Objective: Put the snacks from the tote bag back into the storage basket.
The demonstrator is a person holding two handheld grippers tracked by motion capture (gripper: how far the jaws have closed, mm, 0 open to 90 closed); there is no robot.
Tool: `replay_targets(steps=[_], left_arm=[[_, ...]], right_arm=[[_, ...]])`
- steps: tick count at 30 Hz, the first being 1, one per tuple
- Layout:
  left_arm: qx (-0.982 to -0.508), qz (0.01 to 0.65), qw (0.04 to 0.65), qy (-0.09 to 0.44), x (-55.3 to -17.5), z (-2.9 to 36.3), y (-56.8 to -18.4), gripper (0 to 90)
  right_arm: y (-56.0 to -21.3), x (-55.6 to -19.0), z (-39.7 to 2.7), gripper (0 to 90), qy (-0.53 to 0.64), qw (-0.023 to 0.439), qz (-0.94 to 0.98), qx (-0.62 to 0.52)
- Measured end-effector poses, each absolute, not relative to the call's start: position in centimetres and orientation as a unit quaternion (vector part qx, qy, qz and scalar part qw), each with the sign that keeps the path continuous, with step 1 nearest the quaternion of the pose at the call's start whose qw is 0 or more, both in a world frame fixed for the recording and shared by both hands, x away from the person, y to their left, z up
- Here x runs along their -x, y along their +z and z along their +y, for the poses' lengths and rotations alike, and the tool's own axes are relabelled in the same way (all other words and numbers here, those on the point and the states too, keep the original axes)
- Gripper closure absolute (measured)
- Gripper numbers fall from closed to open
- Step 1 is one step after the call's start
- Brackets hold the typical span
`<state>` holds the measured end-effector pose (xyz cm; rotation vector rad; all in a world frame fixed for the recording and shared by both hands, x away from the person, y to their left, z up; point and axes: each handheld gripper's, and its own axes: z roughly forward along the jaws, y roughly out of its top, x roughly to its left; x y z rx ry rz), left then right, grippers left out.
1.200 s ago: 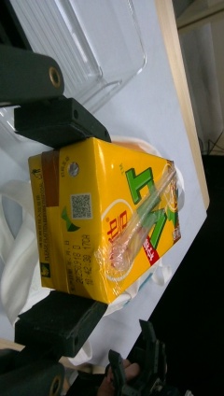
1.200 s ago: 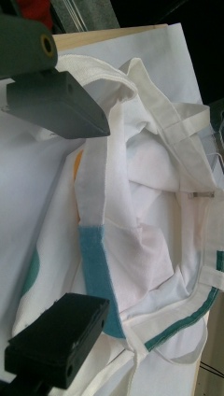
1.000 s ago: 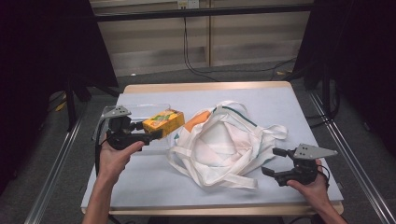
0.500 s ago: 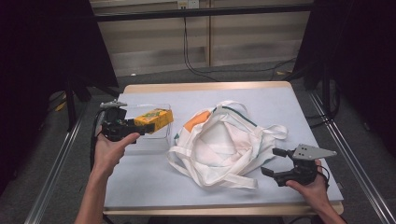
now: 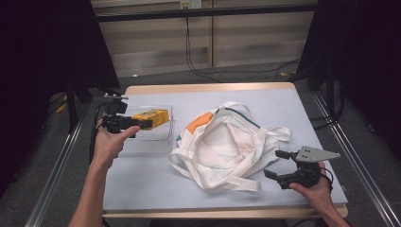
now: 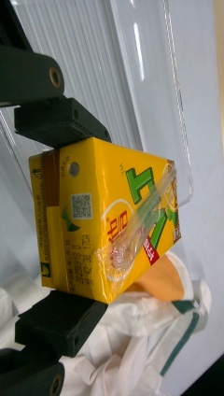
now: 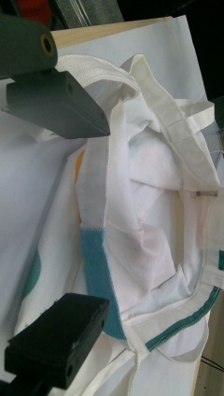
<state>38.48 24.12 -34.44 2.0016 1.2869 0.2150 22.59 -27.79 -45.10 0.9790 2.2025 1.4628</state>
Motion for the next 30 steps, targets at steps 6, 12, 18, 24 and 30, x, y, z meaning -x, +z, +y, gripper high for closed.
replay_targets(steps=[6, 12, 18, 24, 30], left_arm=[[-0.786, 0.511, 0.336, 0.087, -39.7, 24.0, -34.4, 27.2], [-0.802, 0.506, 0.309, 0.078, -40.8, 23.7, -34.2, 27.2], [-0.807, 0.516, 0.277, 0.070, -42.0, 23.0, -33.9, 27.2], [-0.816, 0.514, 0.257, 0.066, -43.3, 22.3, -33.9, 27.2], [-0.833, 0.501, 0.227, 0.064, -44.0, 21.5, -34.1, 27.2]], right_arm=[[-45.1, -22.6, -27.7, 14.3, 0.511, 0.159, 0.772, -0.344], [-45.2, -22.7, -27.5, 14.3, 0.508, 0.159, 0.775, -0.340], [-45.1, -22.7, -27.6, 14.3, 0.510, 0.160, 0.774, -0.340], [-45.2, -22.8, -27.6, 14.2, 0.509, 0.157, 0.776, -0.338], [-45.2, -22.8, -27.6, 14.2, 0.509, 0.157, 0.776, -0.339]])
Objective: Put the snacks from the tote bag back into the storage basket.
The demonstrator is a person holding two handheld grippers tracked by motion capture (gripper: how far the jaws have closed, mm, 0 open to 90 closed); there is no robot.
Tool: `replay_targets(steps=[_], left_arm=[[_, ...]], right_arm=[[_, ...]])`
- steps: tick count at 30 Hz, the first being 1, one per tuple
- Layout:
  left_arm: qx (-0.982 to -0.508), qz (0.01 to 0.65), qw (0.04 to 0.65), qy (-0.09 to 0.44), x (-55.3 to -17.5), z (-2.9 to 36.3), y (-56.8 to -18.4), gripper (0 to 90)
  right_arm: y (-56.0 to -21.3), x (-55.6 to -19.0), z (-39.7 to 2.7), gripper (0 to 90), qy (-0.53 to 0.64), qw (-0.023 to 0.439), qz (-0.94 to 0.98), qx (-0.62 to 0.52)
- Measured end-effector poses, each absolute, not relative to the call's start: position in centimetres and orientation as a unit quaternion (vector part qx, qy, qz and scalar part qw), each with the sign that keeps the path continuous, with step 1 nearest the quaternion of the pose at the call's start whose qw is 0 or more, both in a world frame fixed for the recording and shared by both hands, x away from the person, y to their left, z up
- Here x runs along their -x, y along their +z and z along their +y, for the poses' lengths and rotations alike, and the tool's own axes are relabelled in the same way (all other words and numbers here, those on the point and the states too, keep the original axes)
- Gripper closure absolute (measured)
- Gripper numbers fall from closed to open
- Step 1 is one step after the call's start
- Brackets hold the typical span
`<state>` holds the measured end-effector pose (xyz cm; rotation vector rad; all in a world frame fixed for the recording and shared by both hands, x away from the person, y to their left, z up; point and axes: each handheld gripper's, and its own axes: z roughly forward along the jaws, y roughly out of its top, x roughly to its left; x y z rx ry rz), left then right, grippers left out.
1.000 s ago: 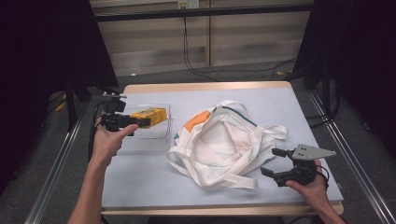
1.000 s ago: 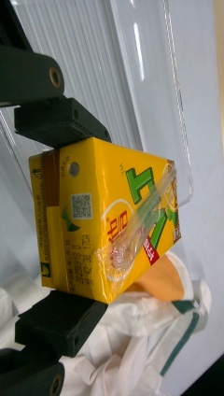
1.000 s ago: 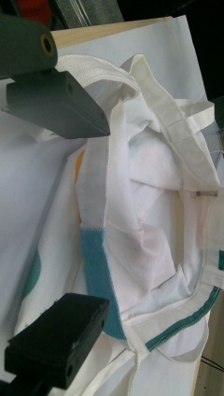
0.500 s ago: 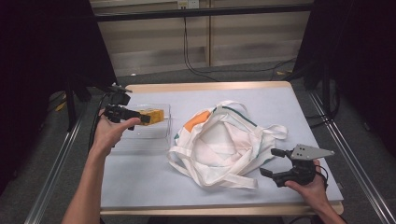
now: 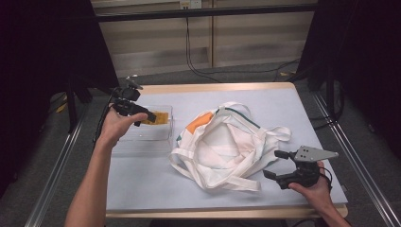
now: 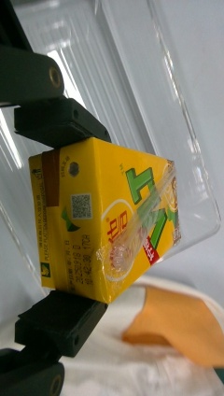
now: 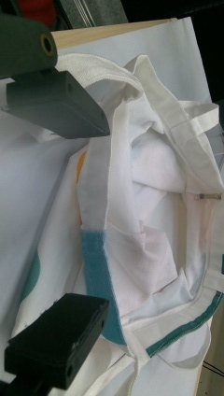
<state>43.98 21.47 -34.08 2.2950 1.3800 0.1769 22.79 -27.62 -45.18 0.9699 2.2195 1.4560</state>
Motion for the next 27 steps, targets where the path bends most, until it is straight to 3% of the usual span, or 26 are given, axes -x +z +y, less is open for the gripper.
replay_targets(steps=[14, 27], left_arm=[[-0.840, 0.506, 0.193, 0.033, -46.0, 20.7, -33.8, 27.2], [-0.843, 0.515, 0.150, 0.038, -47.2, 18.8, -33.6, 27.2]], right_arm=[[-45.2, -22.8, -27.6, 14.2, 0.508, 0.157, 0.777, -0.336], [-45.3, -22.8, -27.4, 14.3, 0.503, 0.156, 0.782, -0.333]])
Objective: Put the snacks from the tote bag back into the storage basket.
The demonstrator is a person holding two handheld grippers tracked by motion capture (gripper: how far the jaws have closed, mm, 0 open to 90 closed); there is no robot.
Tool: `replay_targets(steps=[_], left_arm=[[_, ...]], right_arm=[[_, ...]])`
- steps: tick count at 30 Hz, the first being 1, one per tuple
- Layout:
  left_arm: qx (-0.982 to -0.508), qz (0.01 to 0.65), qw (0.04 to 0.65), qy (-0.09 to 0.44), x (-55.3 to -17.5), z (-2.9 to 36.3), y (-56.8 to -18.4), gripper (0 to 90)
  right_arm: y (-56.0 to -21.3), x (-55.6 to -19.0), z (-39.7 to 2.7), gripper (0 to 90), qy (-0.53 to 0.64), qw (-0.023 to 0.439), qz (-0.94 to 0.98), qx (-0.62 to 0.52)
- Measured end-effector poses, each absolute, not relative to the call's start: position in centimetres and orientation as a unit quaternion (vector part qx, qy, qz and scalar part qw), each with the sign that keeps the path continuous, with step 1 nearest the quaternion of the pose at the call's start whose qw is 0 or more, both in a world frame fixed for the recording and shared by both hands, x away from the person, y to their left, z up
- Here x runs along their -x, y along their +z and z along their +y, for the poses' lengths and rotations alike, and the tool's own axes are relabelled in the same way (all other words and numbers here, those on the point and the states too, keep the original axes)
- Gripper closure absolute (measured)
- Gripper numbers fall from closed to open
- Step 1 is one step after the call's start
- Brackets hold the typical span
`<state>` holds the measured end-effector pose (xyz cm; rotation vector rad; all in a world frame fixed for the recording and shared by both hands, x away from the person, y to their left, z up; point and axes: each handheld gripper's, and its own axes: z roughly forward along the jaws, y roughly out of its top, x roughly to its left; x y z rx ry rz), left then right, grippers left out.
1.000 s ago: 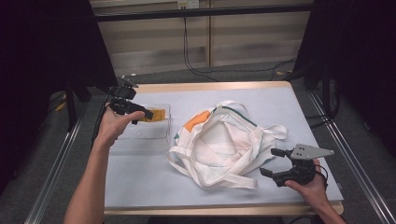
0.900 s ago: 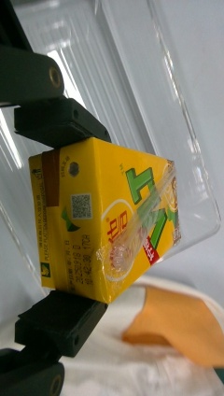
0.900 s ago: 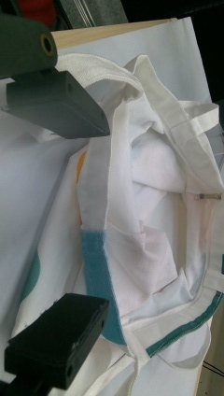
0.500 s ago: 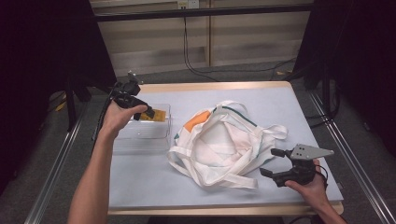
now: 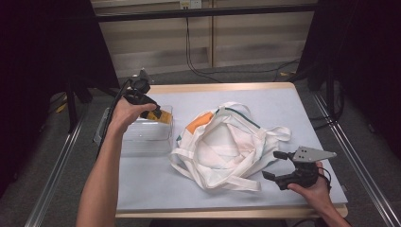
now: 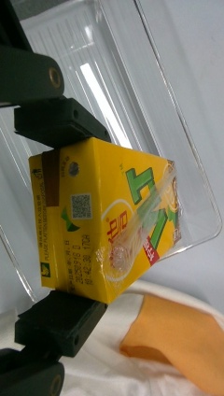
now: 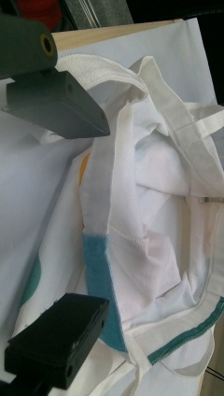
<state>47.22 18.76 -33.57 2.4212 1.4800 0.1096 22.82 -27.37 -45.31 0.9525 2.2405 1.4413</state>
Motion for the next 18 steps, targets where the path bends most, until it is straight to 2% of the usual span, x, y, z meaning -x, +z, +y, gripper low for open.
replay_targets(steps=[13, 18], left_arm=[[-0.804, 0.575, 0.152, -0.004, -48.7, 18.4, -34.2, 27.2], [-0.794, 0.588, 0.153, -0.003, -49.2, 18.1, -34.6, 27.2]], right_arm=[[-45.2, -22.9, -27.7, 14.3, 0.507, 0.157, 0.777, -0.338], [-45.2, -22.9, -27.6, 14.3, 0.508, 0.154, 0.779, -0.335]])
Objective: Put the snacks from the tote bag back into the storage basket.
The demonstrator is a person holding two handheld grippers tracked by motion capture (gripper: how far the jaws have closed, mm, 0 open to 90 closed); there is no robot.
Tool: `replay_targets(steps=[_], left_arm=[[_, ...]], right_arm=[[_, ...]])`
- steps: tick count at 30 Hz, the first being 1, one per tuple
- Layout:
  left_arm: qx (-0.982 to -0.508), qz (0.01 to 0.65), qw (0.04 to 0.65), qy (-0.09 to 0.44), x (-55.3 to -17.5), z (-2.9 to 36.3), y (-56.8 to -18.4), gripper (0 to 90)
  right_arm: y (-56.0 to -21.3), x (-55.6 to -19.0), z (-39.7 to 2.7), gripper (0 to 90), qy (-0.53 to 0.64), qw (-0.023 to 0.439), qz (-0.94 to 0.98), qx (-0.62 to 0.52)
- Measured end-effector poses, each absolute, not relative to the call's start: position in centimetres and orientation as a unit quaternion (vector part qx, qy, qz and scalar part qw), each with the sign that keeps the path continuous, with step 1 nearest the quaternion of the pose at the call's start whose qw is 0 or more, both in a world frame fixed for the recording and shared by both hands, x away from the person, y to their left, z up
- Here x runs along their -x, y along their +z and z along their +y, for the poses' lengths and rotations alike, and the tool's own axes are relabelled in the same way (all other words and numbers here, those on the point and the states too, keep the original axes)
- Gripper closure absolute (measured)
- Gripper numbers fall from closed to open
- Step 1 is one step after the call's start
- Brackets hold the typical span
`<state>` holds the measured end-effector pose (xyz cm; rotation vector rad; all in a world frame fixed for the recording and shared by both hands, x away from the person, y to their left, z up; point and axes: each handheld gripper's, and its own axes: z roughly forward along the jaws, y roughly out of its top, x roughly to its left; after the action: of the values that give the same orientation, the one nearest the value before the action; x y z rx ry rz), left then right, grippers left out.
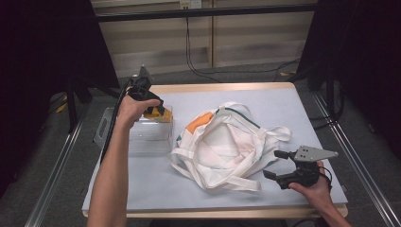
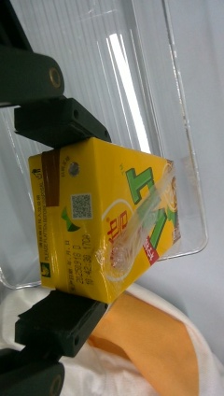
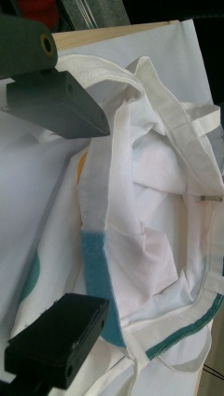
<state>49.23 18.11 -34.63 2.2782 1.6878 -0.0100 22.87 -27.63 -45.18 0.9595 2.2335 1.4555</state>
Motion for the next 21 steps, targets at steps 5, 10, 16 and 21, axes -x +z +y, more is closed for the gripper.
replay_targets(steps=[5, 10, 16, 21], left_arm=[[-0.795, 0.589, 0.146, -0.013, -49.7, 18.2, -34.5, 27.2], [-0.803, 0.581, 0.133, -0.018, -50.3, 18.1, -34.1, 27.2], [-0.796, 0.590, 0.135, -0.027, -50.6, 18.1, -34.5, 27.2], [-0.785, 0.603, 0.139, -0.018, -50.6, 17.5, -34.6, 27.1]], right_arm=[[-45.2, -22.9, -27.7, 14.3, 0.510, 0.155, 0.776, -0.337], [-45.2, -22.9, -27.5, 14.3, 0.511, 0.153, 0.777, -0.335], [-45.2, -22.9, -27.7, 14.3, 0.512, 0.153, 0.776, -0.336], [-45.2, -22.9, -27.7, 14.3, 0.511, 0.151, 0.777, -0.337]])
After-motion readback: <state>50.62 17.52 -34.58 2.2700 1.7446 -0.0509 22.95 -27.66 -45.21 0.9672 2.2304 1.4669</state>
